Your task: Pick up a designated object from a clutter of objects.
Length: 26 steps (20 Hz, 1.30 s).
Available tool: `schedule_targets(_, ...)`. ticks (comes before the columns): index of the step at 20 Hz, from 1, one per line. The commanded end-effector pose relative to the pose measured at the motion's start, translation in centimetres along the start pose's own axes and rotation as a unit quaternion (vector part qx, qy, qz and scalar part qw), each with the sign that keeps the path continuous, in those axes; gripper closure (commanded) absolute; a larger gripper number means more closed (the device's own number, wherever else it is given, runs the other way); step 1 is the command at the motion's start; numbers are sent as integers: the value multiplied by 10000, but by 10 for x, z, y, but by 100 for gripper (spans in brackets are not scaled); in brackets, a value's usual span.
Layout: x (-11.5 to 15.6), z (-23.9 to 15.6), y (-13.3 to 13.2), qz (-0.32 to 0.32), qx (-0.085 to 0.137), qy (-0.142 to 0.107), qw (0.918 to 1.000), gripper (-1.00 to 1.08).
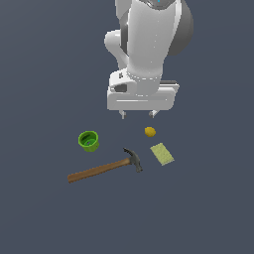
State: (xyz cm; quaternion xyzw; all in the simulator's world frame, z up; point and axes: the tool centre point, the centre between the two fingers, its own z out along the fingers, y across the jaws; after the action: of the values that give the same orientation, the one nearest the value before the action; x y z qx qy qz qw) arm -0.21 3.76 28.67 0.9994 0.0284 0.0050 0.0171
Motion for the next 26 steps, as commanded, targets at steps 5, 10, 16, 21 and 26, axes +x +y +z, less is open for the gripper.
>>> schedule_targets(5,-13,51,-26,155,6,-4,9999,-92)
schedule_targets(10,-32,97,-49,300,27,-8,9995,-92)
schedule_targets(16,-62,146,-75,471,72,-20,9989,-92)
schedule_targets(21,-87,175,-91,585,114,-34,9982,-92)
schedule_targets(26,-105,193,-100,663,147,-47,9977,-92)
